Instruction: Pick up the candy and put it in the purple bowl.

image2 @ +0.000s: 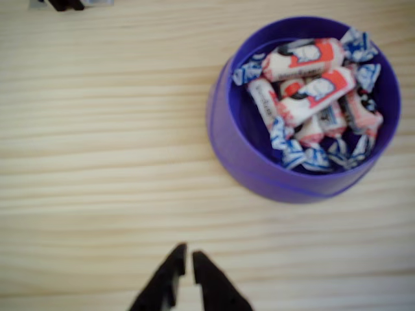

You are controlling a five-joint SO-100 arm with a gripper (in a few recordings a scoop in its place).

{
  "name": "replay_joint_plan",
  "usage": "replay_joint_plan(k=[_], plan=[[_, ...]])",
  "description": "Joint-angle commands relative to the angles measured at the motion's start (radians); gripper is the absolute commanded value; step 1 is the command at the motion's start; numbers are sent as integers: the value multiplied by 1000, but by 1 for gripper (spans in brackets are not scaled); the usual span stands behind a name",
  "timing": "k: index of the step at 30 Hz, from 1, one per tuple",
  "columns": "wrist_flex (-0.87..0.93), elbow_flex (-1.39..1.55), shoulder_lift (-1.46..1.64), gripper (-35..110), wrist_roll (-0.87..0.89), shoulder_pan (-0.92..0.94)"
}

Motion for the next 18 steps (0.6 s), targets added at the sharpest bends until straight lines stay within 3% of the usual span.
replay_joint_plan(k=[1, 18], plan=[[-31, -32, 17, -1, 44, -15], [114, -331, 17, -1, 37, -75]])
